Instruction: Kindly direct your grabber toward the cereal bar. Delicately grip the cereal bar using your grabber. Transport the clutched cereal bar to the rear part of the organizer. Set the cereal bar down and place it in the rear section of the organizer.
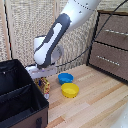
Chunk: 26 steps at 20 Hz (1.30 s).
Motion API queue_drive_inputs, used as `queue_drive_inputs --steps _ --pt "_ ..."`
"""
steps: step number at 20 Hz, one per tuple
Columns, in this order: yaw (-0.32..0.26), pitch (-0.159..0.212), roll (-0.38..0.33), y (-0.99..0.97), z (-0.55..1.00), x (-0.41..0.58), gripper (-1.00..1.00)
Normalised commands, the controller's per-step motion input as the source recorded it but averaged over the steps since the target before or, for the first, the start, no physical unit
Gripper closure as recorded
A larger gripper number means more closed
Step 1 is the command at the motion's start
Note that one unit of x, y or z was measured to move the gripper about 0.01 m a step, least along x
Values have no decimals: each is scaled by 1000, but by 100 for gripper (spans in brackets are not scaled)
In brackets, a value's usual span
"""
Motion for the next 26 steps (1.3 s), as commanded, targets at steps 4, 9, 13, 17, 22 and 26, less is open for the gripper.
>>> queue_drive_inputs --steps 4,9,13,17,22,26 --pt "-6 36 0 -24 744 167 100" --pt "-25 73 -2 -9 991 202 100" --pt "-134 66 -13 39 947 86 100" --pt "-288 -7 -7 101 705 1 100" --pt "-323 -21 0 85 623 -6 100" --pt "-321 -28 0 82 641 -6 100"
